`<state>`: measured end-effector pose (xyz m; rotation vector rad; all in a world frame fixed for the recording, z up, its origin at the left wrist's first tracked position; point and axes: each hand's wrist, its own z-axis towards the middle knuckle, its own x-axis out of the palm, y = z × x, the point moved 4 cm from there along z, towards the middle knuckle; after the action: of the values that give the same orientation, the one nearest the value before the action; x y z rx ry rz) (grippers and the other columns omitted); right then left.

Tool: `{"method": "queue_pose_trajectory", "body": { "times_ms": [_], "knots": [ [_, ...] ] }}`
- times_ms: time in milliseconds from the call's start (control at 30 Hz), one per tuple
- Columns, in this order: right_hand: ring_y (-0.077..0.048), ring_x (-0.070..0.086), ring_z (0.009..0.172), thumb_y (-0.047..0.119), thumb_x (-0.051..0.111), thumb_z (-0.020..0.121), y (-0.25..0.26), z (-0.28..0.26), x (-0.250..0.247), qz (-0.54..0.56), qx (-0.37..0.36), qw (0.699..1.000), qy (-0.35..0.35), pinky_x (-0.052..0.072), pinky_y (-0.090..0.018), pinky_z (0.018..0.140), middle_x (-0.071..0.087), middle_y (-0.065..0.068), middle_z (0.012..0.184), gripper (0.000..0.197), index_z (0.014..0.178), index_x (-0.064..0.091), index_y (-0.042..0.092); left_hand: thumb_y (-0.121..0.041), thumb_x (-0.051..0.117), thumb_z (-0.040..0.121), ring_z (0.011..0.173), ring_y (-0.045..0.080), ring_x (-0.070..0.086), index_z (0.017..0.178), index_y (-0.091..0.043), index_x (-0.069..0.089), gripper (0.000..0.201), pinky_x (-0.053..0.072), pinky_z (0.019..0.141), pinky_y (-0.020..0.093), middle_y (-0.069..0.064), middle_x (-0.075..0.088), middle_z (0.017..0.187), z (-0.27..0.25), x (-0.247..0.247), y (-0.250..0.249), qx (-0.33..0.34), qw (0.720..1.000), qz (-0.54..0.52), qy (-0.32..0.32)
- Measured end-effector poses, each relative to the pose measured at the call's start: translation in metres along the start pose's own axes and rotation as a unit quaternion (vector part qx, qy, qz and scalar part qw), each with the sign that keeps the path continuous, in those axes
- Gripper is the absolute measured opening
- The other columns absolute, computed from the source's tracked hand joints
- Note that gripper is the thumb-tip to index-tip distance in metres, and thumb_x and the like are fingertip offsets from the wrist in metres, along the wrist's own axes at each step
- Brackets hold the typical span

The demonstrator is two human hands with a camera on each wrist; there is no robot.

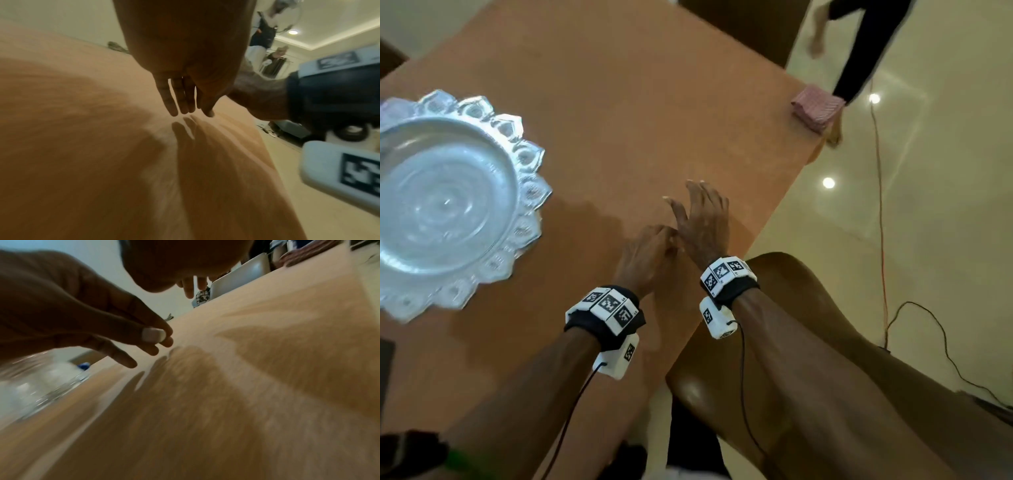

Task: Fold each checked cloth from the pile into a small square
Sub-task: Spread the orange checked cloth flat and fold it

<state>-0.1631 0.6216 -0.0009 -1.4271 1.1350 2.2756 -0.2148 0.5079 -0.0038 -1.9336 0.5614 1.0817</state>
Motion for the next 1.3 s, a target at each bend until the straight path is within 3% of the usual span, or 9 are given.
{"method": "queue_pose_trajectory", "body": {
  "times_ms": [167, 233, 433, 567, 700, 900, 1067, 1200, 1300],
  "knots": [
    [-0.028, 0.062, 0.084, 0.045, 0.040, 0.103, 0.104, -0.109, 0.033, 0.049, -0.150, 0.984, 0.085, 0.044, -0.040, 0.076, 0.072, -0.009, 0.091, 0.050, 0.102, 0.071, 0.006, -0.003, 0.060, 0.092, 0.056, 0.021, 0.051, 0.086, -0.005, 0.065, 0.008, 0.032, 0.046, 0.022, 0.012, 0.067, 0.075, -0.132, 0.003, 0.072, -0.093, 0.985, -0.091, -0.112],
    [-0.029, 0.061, 0.078, 0.043, 0.039, 0.104, 0.145, -0.155, 0.048, 0.053, -0.205, 0.968, 0.132, 0.043, -0.040, 0.071, 0.070, -0.008, 0.084, 0.047, 0.099, 0.070, 0.008, 0.000, 0.060, 0.089, 0.054, 0.022, 0.049, 0.087, -0.002, 0.064, 0.005, 0.029, 0.047, 0.021, 0.015, 0.067, 0.075, -0.188, 0.001, 0.098, -0.143, 0.970, -0.122, -0.155],
    [-0.030, 0.059, 0.062, 0.021, 0.073, 0.087, 0.282, -0.263, 0.085, 0.073, -0.388, 0.889, 0.232, 0.045, -0.035, 0.056, 0.066, -0.010, 0.070, 0.012, 0.084, 0.069, 0.009, -0.019, 0.050, 0.097, 0.099, 0.038, 0.064, 0.138, -0.007, 0.043, 0.043, 0.046, 0.075, 0.040, 0.018, 0.066, 0.117, -0.345, 0.015, 0.197, -0.372, 0.870, -0.189, -0.261],
    [-0.036, 0.063, 0.076, 0.022, 0.063, 0.092, 0.375, -0.308, 0.109, 0.028, -0.458, 0.830, 0.318, 0.045, -0.040, 0.065, 0.069, -0.017, 0.081, 0.019, 0.095, 0.069, 0.004, -0.028, 0.058, 0.094, 0.116, 0.034, 0.060, 0.141, -0.009, 0.039, 0.055, 0.046, 0.091, 0.042, 0.011, 0.063, 0.130, -0.432, 0.014, 0.246, -0.459, 0.804, -0.243, -0.291],
    [-0.040, 0.062, 0.076, 0.030, 0.062, 0.092, 0.433, -0.319, 0.142, 0.043, -0.445, 0.834, 0.324, 0.044, -0.040, 0.061, 0.068, -0.019, 0.083, 0.025, 0.097, 0.068, 0.006, -0.043, 0.063, 0.092, 0.116, 0.031, 0.060, 0.141, -0.011, 0.041, 0.062, 0.046, 0.093, 0.041, 0.008, 0.065, 0.127, -0.496, 0.022, 0.280, -0.503, 0.755, -0.288, -0.306],
    [-0.034, 0.059, 0.069, 0.021, 0.059, 0.091, 0.496, -0.292, 0.163, 0.034, -0.445, 0.865, 0.231, 0.033, -0.036, 0.056, 0.064, -0.016, 0.075, 0.018, 0.083, 0.062, 0.005, -0.040, 0.066, 0.091, 0.114, 0.030, 0.061, 0.140, -0.012, 0.045, 0.059, 0.050, 0.093, 0.042, 0.009, 0.066, 0.124, -0.519, 0.019, 0.310, -0.492, 0.759, -0.289, -0.313],
    [-0.032, 0.056, 0.099, 0.042, 0.055, 0.085, 0.530, -0.255, 0.176, -0.009, -0.410, 0.904, 0.125, 0.037, -0.043, 0.085, 0.065, -0.010, 0.103, 0.033, 0.096, 0.066, 0.012, -0.042, 0.065, 0.091, 0.107, 0.027, 0.063, 0.134, -0.015, 0.053, 0.053, 0.049, 0.088, 0.038, 0.006, 0.067, 0.121, -0.496, -0.016, 0.347, -0.461, 0.767, -0.280, -0.348],
    [-0.034, 0.046, 0.121, 0.039, 0.053, 0.093, 0.539, -0.224, 0.201, -0.100, -0.378, 0.884, 0.255, 0.034, -0.050, 0.098, 0.059, -0.013, 0.124, 0.042, 0.124, 0.056, 0.010, -0.038, 0.066, 0.090, 0.105, 0.026, 0.064, 0.128, -0.014, 0.058, 0.046, 0.050, 0.086, 0.039, 0.004, 0.069, 0.117, -0.473, -0.056, 0.371, -0.438, 0.780, -0.251, -0.370],
    [-0.033, 0.056, 0.106, 0.026, 0.054, 0.093, 0.541, -0.214, 0.203, -0.073, -0.417, 0.856, 0.297, 0.038, -0.044, 0.093, 0.070, -0.009, 0.104, 0.024, 0.104, 0.071, 0.013, -0.038, 0.070, 0.087, 0.103, 0.028, 0.063, 0.126, -0.011, 0.059, 0.049, 0.046, 0.080, 0.034, 0.009, 0.068, 0.115, -0.455, -0.077, 0.379, -0.417, 0.800, -0.220, -0.372]
  ]
}}
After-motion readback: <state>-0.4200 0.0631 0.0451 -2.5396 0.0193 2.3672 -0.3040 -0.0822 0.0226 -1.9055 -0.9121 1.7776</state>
